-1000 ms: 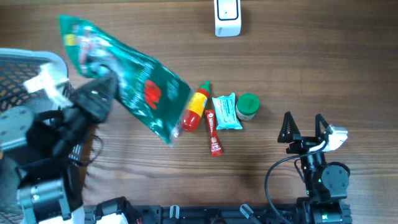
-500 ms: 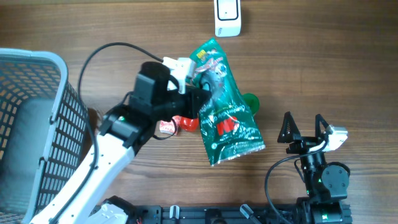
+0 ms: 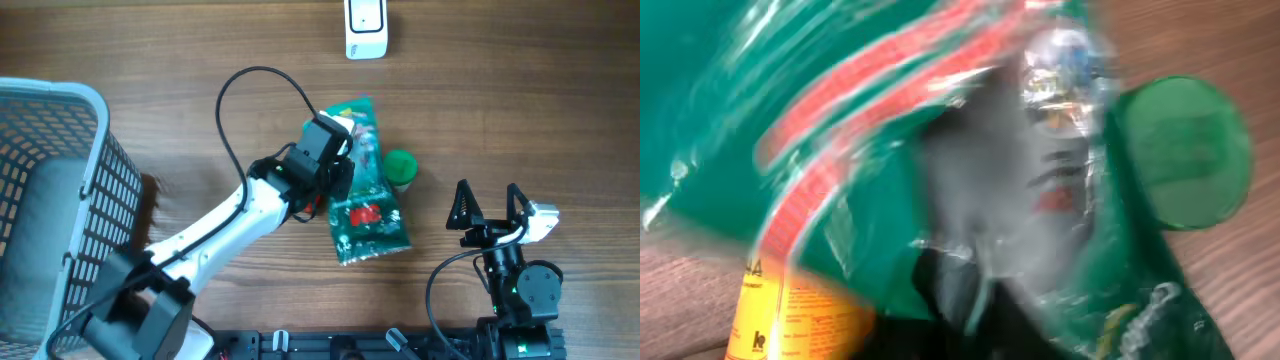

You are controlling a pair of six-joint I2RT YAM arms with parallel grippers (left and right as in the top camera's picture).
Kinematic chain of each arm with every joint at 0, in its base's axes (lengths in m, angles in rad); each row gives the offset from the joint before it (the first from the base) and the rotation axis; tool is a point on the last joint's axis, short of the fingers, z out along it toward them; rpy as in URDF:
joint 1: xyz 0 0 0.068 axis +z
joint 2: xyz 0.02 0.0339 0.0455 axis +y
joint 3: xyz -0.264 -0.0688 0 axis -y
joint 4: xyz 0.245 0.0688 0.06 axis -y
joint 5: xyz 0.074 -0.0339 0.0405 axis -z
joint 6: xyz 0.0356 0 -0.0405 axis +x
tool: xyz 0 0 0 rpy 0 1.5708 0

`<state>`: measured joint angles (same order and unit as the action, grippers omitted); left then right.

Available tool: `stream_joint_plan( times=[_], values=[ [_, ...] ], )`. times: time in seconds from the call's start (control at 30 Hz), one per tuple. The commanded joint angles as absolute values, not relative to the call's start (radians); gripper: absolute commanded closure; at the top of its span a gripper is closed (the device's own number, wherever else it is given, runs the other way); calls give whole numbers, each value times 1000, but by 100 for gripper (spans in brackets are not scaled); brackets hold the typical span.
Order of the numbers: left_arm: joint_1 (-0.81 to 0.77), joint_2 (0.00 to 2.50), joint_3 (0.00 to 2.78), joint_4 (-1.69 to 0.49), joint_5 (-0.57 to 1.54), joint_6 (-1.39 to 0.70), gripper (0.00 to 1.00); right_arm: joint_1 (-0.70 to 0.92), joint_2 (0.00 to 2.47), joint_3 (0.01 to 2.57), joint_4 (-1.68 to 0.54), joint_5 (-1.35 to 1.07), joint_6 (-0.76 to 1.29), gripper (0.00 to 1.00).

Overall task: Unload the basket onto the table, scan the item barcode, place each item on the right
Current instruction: 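Carry the glove pack over and lower it beside the other items, then retract the left gripper to the basket edge and move right gripper toward jar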

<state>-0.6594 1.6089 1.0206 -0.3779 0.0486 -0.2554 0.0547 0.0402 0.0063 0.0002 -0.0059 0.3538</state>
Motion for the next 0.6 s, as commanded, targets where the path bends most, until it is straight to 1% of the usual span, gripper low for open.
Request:
stream_joint_plan(
  times=[0.0, 0.03, 0.1, 0.17, 0.23, 0.27, 0.43, 0.47, 0.57],
  values=[
    [-659, 1602, 1029, -374, 28, -243, 20, 55, 36, 5, 6, 1, 343, 0],
    [-659, 1578, 1029, -377, 28, -243, 0, 55, 36, 5, 6, 1, 343, 0],
    [-658, 1508, 1029, -408, -4, -243, 0, 55, 36, 5, 6, 1, 343, 1],
    [-658, 1412, 1029, -492, -136, -256, 0, 55, 36, 5, 6, 0, 343, 0],
    [-656, 1315, 1029, -636, -332, -336, 0, 55, 36, 5, 6, 1, 343, 0],
    [-651, 1284, 1029, -704, -373, -371, 0, 55, 36, 5, 6, 1, 343, 0],
    [-594, 1168, 1029, -1143, -384, -509, 0, 55, 36, 5, 6, 1, 343, 0],
    [-583, 1145, 1029, -1236, -388, -591, 0, 55, 36, 5, 6, 1, 342, 0],
    [-571, 1065, 1029, -1388, -432, -809, 0, 55, 36, 5, 6, 0, 343, 0]
  ],
)
